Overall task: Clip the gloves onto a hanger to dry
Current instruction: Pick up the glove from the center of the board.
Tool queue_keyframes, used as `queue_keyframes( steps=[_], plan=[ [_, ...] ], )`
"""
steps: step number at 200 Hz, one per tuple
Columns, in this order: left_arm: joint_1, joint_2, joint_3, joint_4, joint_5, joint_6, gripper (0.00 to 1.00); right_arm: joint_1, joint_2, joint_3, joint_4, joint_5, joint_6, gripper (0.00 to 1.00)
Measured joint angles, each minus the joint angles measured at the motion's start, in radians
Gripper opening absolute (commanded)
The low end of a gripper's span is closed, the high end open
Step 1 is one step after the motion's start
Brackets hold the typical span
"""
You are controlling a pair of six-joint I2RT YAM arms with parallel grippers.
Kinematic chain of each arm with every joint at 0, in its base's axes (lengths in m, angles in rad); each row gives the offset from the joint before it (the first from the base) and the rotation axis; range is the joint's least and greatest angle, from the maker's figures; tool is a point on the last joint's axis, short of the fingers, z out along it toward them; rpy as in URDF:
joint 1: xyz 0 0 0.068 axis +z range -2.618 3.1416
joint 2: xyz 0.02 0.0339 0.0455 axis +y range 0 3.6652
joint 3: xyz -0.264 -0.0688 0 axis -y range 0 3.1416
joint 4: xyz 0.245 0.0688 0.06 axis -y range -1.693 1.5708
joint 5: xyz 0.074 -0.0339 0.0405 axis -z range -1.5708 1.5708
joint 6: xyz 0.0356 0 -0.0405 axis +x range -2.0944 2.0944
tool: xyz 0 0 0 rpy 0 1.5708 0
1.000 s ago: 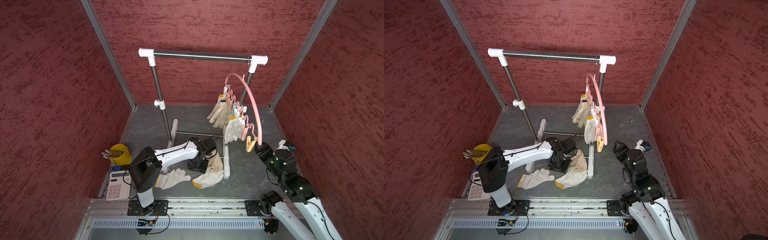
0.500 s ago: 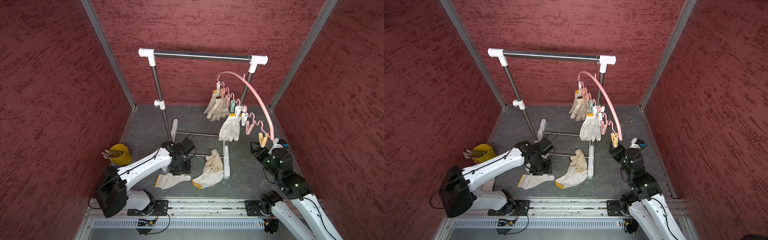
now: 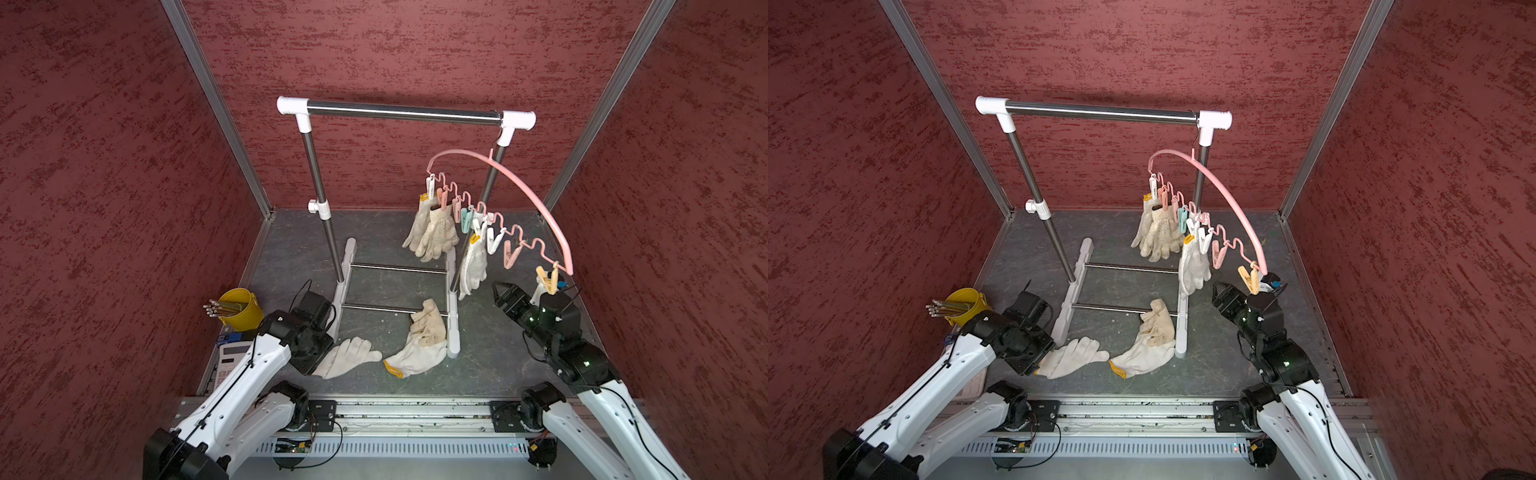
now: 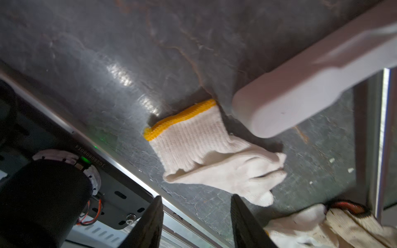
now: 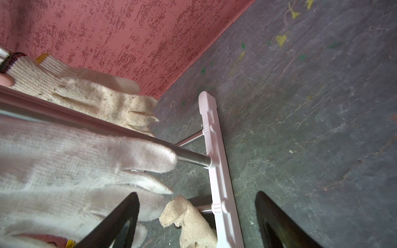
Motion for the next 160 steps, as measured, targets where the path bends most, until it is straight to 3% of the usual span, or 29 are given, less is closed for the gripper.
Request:
queue_keyframes(
  steps=[43,103,132,160],
  plan=[
    [0.032,0.026,-0.099,-0.007,0.029,-0.132,0.50,0.000,0.027,-0.005,0.007,-0.001,-0.037,0.85],
    [0.033,0.026,-0.208,0.139,0.037,-0.213,0.49,0.000,0.053,-0.006,0.014,-0.018,-0.056,0.85],
    [0.033,0.031,-0.246,0.204,0.046,-0.225,0.42,0.000,0.065,-0.006,0.017,-0.025,-0.056,0.85],
    [0.034,0.031,-0.249,0.254,0.047,-0.226,0.19,0.000,0.081,-0.004,0.015,-0.025,-0.056,0.85]
  ],
)
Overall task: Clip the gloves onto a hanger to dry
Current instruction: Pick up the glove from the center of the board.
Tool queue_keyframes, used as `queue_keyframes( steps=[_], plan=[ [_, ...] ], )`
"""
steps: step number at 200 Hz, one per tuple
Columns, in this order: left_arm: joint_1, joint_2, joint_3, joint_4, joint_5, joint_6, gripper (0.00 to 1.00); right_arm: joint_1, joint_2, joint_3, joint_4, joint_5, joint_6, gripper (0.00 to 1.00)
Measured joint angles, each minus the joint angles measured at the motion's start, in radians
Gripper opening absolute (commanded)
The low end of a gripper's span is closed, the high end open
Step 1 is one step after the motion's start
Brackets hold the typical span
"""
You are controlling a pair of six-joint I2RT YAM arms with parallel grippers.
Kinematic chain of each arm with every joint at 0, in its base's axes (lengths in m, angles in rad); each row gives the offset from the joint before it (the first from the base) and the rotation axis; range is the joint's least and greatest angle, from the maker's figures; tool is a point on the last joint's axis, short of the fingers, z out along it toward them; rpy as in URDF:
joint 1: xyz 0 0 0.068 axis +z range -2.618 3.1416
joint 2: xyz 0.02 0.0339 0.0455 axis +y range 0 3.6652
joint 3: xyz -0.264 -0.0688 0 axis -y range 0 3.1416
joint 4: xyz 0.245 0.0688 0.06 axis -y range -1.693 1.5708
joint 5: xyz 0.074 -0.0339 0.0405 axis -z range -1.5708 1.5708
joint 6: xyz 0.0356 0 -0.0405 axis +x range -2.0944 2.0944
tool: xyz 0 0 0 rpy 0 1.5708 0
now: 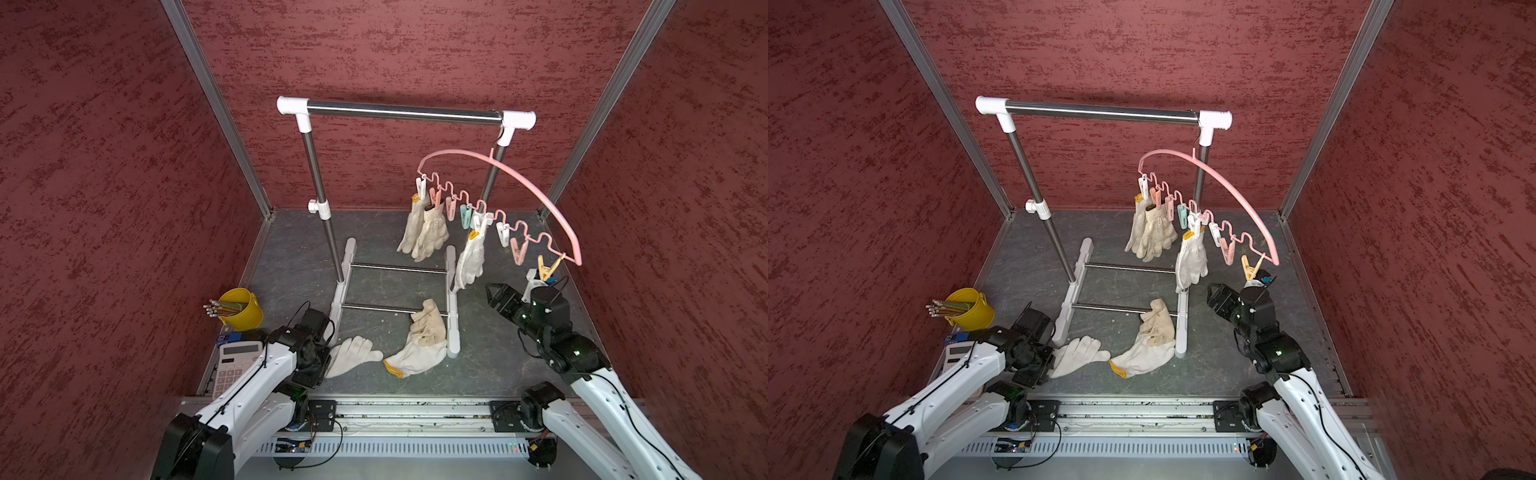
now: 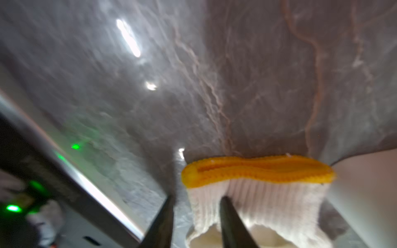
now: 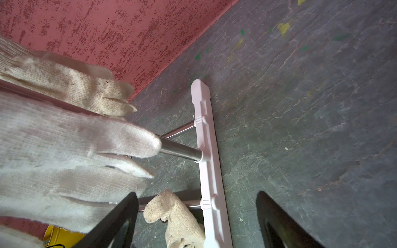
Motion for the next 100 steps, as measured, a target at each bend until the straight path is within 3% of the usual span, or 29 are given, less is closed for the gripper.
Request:
queue_keyframes(
  steps=[24,61,100],
  plan=[
    [0.000,-0.017,0.000,0.033,-0.015,0.005,0.00,0.000,0.016,0.020,-0.009,0.001,0.000,0.85],
    [-0.006,-0.070,0.035,-0.023,-0.072,0.049,0.00,0.000,0.021,0.060,-0.024,0.006,-0.004,0.85],
    [-0.079,-0.087,0.247,-0.108,-0.149,0.235,0.00,0.000,0.022,0.091,-0.054,0.016,-0.015,0.86]
  ],
)
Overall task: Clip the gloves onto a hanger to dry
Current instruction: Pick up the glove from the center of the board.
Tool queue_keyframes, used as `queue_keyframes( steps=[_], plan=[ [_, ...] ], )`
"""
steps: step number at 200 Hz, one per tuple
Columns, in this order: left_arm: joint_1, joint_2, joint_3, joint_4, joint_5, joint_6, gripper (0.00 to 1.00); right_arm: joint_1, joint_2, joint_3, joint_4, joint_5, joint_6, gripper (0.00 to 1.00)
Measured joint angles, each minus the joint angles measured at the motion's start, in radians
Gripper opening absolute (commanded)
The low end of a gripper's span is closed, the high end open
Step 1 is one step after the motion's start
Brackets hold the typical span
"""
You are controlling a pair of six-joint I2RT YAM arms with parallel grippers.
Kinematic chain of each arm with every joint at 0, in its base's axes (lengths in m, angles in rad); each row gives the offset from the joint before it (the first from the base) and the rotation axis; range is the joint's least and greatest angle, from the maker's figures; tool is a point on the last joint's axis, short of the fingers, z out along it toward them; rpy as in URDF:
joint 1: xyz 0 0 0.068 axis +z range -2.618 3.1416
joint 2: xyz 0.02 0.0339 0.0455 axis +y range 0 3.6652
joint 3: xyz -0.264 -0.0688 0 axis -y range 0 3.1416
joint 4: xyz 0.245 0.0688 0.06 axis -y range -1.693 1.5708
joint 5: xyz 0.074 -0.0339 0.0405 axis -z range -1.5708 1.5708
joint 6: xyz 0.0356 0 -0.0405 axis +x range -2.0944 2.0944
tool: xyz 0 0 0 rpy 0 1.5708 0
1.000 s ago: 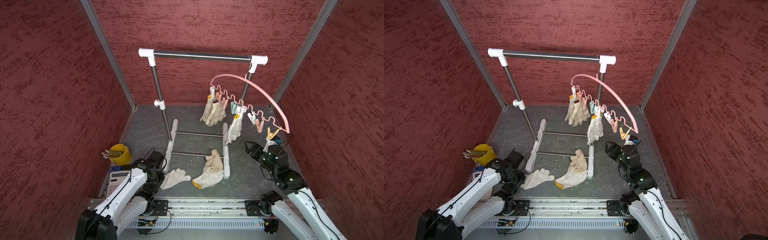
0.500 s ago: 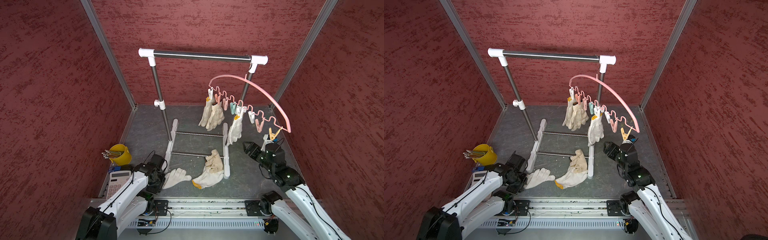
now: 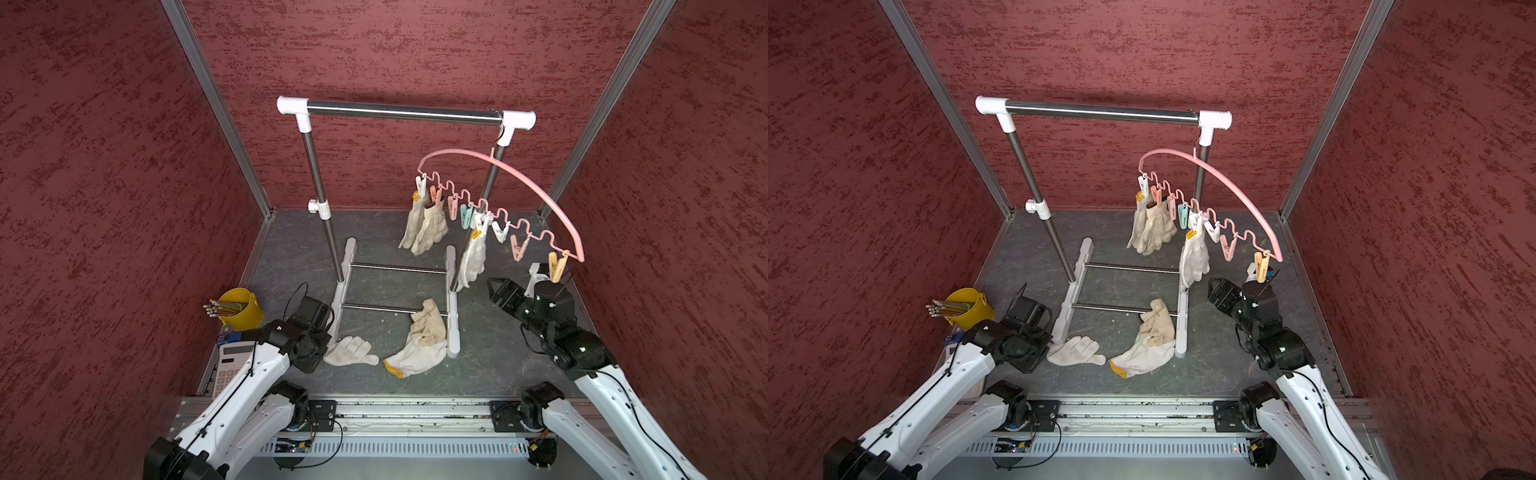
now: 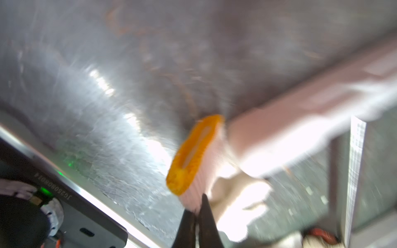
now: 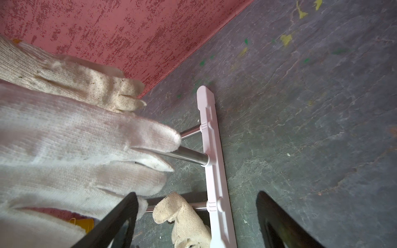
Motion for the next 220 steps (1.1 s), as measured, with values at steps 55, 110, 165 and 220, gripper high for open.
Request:
queue_keyframes(
  steps=[55,110,165,220],
  plan=[
    [-0.424,0.138,0.361,0.035,-0.147,0.436,0.00,-0.013,0.015,-0.010,-0.048,-0.062,0.047,0.84],
    [-0.587,0.323,0.686,0.181,-0.240,0.882,0.00,-0.022,-0.059,-0.232,-0.002,-0.237,0.182,0.82],
    [-0.609,0.356,0.933,0.257,-0.227,1.157,0.00,-0.090,-0.102,-0.306,0.055,-0.309,0.272,0.81],
    [-0.698,0.369,1.101,0.140,-0.104,1.291,0.00,-0.352,0.076,-0.347,0.279,-0.533,0.319,0.75]
  ],
)
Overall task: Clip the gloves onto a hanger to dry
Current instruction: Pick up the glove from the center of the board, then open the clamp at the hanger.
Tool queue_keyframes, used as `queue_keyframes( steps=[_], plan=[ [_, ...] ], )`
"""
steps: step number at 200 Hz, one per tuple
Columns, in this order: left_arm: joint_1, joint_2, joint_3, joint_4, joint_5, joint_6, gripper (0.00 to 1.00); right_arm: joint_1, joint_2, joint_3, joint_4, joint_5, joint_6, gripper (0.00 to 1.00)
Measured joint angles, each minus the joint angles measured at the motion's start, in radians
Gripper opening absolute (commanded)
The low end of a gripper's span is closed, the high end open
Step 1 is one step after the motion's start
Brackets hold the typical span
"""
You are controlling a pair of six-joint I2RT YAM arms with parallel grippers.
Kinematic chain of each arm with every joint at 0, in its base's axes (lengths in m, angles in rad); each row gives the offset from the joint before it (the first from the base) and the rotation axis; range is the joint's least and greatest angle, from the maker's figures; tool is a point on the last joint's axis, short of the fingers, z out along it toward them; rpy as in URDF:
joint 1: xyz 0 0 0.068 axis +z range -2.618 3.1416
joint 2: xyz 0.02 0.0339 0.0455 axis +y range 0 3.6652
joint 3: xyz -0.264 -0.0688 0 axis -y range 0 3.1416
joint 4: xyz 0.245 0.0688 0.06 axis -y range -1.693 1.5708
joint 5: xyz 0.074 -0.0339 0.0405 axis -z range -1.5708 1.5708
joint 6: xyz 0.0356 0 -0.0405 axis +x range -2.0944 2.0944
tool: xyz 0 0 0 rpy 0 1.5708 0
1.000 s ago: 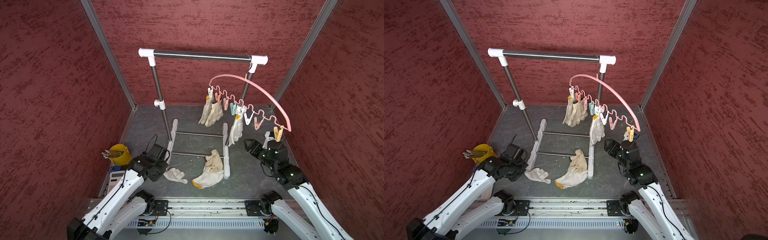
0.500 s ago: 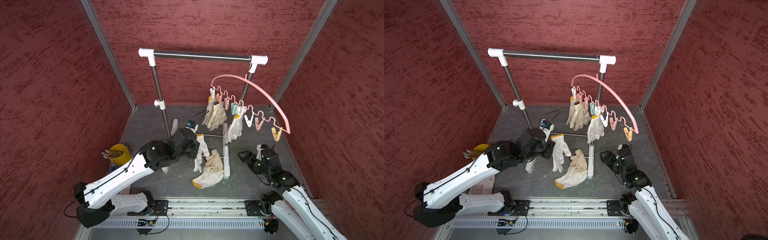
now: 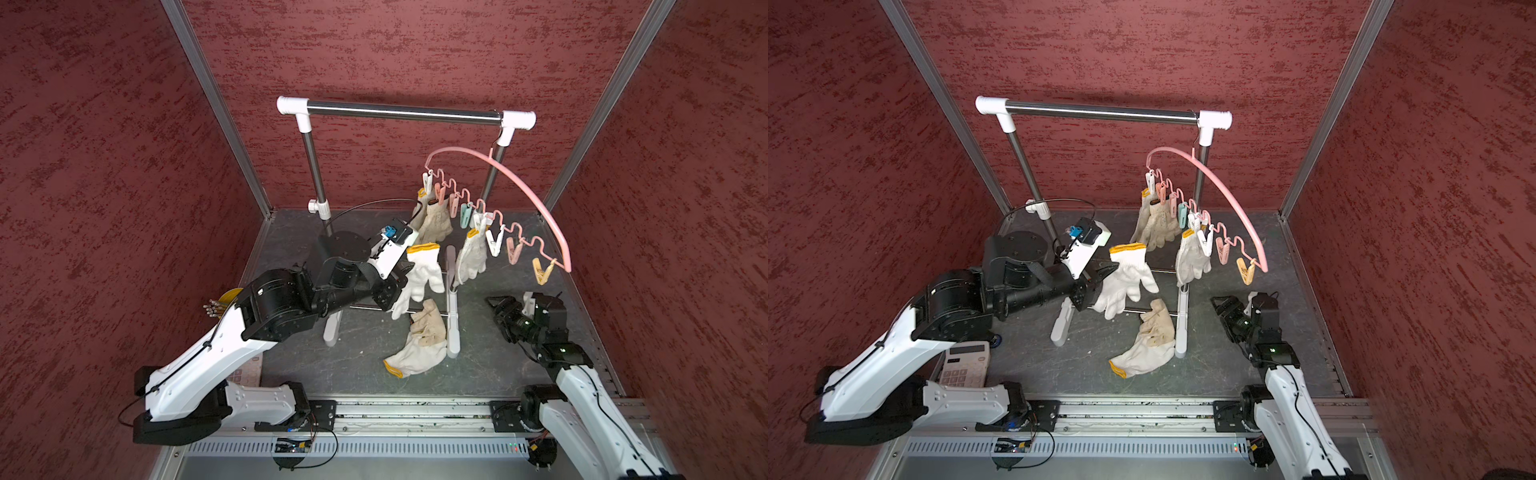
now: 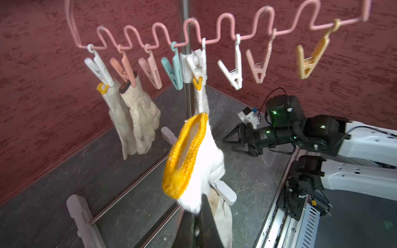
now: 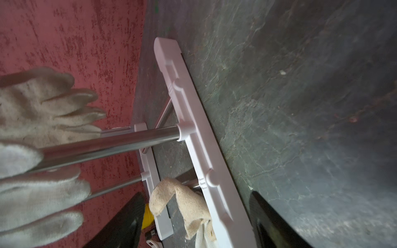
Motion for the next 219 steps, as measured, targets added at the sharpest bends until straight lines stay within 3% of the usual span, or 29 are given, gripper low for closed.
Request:
queue_keyframes(
  steps=[43,91,161,219],
  plan=[
    [-0.032,0.050,0.014,-0.047,0.051,0.032,0.00,-0.130,0.127,0.173,0.017,-0.089,-0.053,0.73],
    [0.011,0.156,0.000,-0.017,0.086,0.011,0.00,-0.270,0.171,0.375,0.060,-0.163,-0.138,0.70],
    [0.072,0.282,0.037,0.087,0.174,-0.095,0.00,-0.283,0.266,0.572,0.290,-0.423,-0.110,0.64],
    [0.107,0.350,0.181,0.128,0.210,-0.200,0.00,-0.283,0.132,0.617,0.340,-0.491,-0.098,0.55]
  ],
)
